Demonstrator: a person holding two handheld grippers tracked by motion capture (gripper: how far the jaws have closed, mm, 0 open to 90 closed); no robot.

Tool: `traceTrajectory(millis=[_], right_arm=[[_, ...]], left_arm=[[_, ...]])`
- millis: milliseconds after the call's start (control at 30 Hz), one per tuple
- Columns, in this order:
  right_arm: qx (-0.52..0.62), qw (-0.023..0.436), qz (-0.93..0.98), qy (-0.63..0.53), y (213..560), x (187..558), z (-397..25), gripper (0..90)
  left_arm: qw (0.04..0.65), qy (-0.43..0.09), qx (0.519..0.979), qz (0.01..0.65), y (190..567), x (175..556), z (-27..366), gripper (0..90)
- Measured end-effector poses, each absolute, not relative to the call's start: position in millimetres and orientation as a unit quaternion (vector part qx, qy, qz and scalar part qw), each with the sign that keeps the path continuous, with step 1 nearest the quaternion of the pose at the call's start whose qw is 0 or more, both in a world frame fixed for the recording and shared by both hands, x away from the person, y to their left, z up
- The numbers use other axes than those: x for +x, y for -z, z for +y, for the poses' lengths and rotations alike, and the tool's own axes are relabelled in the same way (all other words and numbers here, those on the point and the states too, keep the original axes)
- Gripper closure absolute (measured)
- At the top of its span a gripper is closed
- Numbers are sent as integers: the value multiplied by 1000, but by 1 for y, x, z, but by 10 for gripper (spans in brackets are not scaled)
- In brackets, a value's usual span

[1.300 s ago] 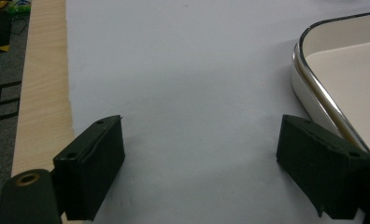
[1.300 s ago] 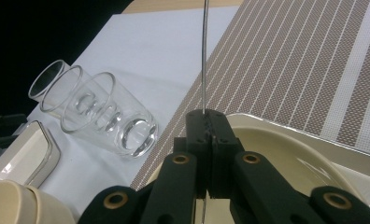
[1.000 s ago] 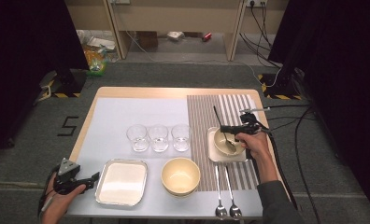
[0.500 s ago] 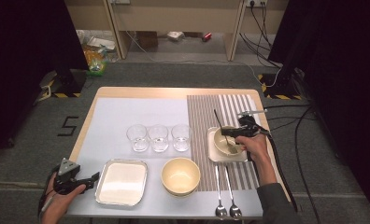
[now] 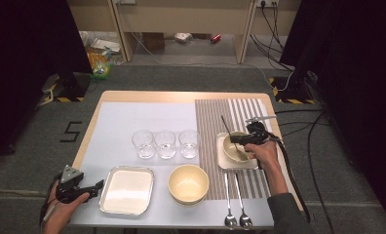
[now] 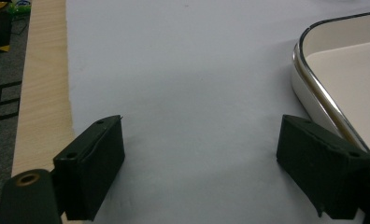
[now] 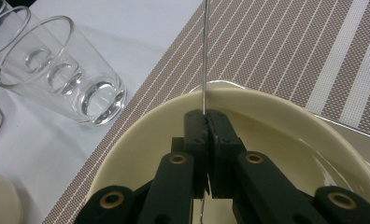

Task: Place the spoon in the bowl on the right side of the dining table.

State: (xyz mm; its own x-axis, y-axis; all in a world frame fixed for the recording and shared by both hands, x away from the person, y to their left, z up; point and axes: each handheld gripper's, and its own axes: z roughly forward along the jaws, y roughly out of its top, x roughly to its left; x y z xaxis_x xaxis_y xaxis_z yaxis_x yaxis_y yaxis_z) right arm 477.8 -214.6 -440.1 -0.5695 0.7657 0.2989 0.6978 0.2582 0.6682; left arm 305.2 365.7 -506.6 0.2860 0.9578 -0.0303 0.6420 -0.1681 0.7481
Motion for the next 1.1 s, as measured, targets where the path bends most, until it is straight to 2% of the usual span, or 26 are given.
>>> traceTrajectory(millis=[567, 767, 900, 1100], right_arm=[[451, 46, 800, -394, 440, 474, -212, 843], [449, 46, 799, -398, 438, 474, -214, 800], [453, 47, 791, -409, 433, 474, -215, 709], [467, 60, 779, -414, 422, 475, -213, 510]], left_arm=[[337, -234, 727, 550, 507, 305, 366, 144], [337, -234, 728, 550, 507, 305, 366, 144], [337, -234, 728, 550, 507, 305, 366, 144], [339, -238, 725, 550, 507, 305, 365, 144]])
